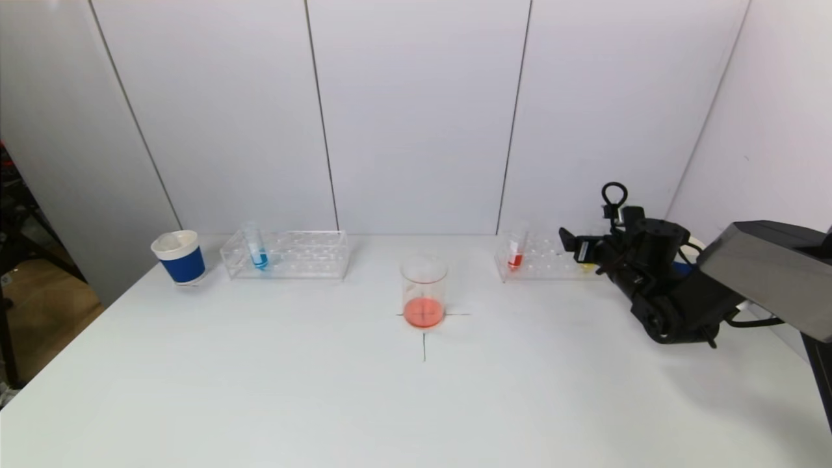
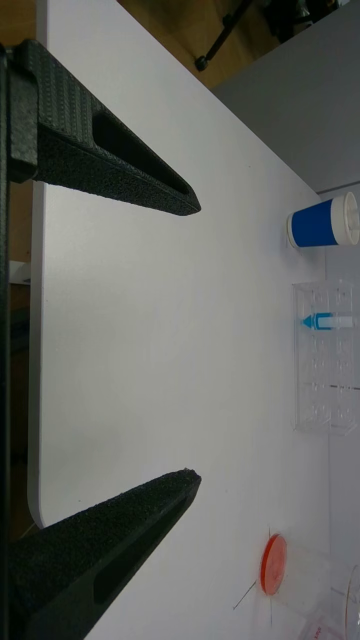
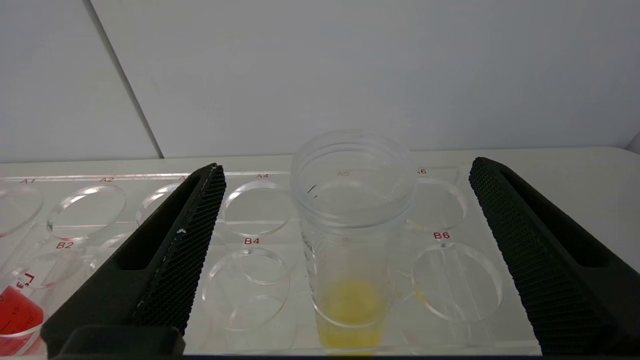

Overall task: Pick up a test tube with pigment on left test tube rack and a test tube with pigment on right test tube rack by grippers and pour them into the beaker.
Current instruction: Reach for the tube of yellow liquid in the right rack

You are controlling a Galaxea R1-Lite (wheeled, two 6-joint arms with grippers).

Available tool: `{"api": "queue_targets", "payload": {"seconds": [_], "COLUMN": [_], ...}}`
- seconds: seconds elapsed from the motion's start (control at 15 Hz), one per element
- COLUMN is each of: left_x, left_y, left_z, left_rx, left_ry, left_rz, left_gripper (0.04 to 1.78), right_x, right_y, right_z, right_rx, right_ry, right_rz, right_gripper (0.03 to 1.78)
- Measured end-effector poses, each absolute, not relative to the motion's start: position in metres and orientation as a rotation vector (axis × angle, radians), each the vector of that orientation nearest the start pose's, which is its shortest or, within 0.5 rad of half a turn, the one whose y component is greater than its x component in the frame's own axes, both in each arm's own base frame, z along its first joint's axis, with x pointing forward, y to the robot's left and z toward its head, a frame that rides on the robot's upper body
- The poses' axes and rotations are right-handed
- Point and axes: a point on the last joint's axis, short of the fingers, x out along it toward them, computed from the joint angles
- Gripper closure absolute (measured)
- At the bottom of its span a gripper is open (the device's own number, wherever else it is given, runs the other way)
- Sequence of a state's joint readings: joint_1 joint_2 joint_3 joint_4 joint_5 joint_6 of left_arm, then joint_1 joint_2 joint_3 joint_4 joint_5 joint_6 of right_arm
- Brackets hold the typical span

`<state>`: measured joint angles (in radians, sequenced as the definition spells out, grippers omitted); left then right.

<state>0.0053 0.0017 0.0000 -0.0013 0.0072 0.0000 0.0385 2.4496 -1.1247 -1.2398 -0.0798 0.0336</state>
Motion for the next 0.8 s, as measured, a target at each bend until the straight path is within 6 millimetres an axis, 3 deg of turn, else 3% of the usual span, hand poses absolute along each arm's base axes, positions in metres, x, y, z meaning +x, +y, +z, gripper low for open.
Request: {"api": "queue_targets", "payload": {"seconds": [0.33,0.47,0.67,0.8], "left_x": [-0.0227,-0.0227,-0.0227,-0.0227], "left_y": [0.0,0.0,0.0,0.0001], "left_z": [0.0756,0.0756,0.0756,0.0756], "left_rx": [0.0,0.0,0.0,0.0], "left_ry": [0.0,0.0,0.0,0.0], "left_rz": [0.013,0.013,0.013,0.013], "left_gripper": [0.05,0.05,0.05,0.05], "right_x": [0.4492,0.4494,0.4495,0.4495], "right_y": [0.0154,0.0149,0.0146,0.0146], "right_z": [0.0296,0.029,0.0285,0.0283], "right_rx": [0.028,0.028,0.028,0.028], "right_ry": [0.086,0.088,0.089,0.09], "right_rz": [-0.042,-0.044,-0.045,-0.044], "right_gripper": [0.04,0.13,0.44,0.79]}}
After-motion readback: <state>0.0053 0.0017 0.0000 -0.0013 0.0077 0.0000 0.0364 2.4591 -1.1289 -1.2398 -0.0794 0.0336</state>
